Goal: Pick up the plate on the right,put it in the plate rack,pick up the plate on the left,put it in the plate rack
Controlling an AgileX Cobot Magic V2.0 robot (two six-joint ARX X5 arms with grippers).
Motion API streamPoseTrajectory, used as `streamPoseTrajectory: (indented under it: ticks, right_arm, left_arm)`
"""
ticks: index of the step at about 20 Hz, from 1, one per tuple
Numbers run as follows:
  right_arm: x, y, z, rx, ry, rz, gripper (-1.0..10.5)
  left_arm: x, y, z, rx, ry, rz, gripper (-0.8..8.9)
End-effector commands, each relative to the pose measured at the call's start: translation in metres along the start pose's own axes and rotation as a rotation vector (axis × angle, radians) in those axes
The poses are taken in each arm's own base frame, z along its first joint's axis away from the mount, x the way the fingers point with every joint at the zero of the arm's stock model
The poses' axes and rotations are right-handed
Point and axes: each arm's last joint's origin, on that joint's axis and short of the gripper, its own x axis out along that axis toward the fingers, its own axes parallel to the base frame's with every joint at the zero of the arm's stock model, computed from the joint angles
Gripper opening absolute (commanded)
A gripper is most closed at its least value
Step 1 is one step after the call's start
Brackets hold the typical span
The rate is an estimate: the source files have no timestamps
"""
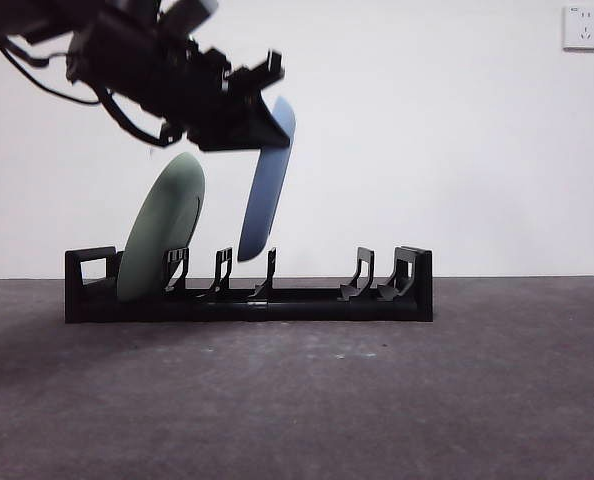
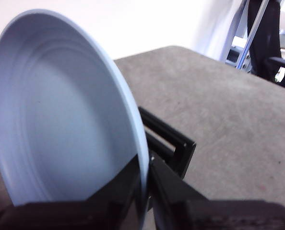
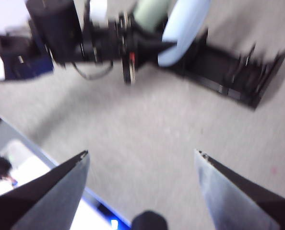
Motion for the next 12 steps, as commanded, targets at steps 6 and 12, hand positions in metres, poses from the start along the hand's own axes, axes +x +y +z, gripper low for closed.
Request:
streamPoseTrajectory:
  ticks: [6, 12]
  right_arm:
    - [0.054, -0.014, -0.025, 0.035, 0.212, -0.003, 3.7]
    - [0.069, -0.019, -0.031, 0.040, 0.232, -0.004, 3.7]
  left_arm:
    - [0.010, 0.012, -0.015, 0.003, 0.025, 0.026, -0.08]
    - [0.016, 0.018, -0.030, 0.011, 0.094, 0.090, -0.08]
